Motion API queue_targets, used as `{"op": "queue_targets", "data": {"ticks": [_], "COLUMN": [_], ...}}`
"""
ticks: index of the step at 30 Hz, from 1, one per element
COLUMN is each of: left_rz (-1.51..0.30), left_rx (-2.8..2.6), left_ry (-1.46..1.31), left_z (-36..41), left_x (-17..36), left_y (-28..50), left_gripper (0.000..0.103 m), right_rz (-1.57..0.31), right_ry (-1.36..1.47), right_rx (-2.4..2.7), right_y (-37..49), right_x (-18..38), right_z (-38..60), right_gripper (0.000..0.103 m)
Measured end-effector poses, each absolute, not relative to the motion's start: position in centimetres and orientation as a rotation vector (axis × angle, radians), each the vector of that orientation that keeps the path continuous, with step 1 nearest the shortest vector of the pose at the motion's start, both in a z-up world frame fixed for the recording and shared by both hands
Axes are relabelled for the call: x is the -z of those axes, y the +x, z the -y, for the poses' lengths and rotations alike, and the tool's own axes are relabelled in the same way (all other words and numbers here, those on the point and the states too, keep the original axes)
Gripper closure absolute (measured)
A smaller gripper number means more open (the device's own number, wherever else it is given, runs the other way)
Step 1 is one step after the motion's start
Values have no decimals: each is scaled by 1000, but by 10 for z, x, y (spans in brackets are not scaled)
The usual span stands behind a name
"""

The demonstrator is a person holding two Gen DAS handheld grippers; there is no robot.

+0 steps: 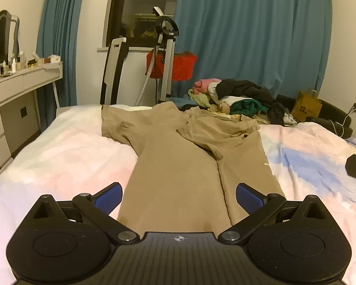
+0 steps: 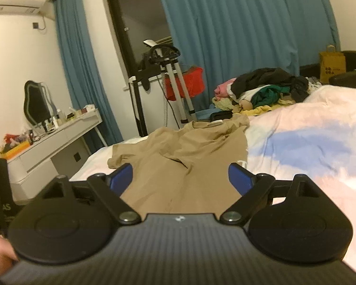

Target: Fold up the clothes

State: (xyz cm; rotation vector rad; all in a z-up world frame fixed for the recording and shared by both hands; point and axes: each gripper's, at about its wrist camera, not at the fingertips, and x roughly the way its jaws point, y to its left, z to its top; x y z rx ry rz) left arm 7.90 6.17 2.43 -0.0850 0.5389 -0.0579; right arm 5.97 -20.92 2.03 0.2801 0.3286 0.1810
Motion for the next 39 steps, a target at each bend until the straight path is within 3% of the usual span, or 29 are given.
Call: {"op": "queue_targets", "data": {"ticks": [21, 29, 39], "left_rz": [-690, -836, -658], "left_rx": [-84, -99, -130], "left_ry": [-206, -504, -822], "left_z": [-78, -137, -210], "left_x": [5, 17, 66], "left_y": [135, 209, 276], "left_gripper": [0, 1, 8], "right_rz": [-378, -399, -439], "right_ry": [365, 419, 497], "right_rx": [-111, -89, -27], "right_y": [64, 74, 111], "right_x": [2, 2, 17], "right_z": [234, 261, 287], "right_gripper": [14, 14, 14]}}
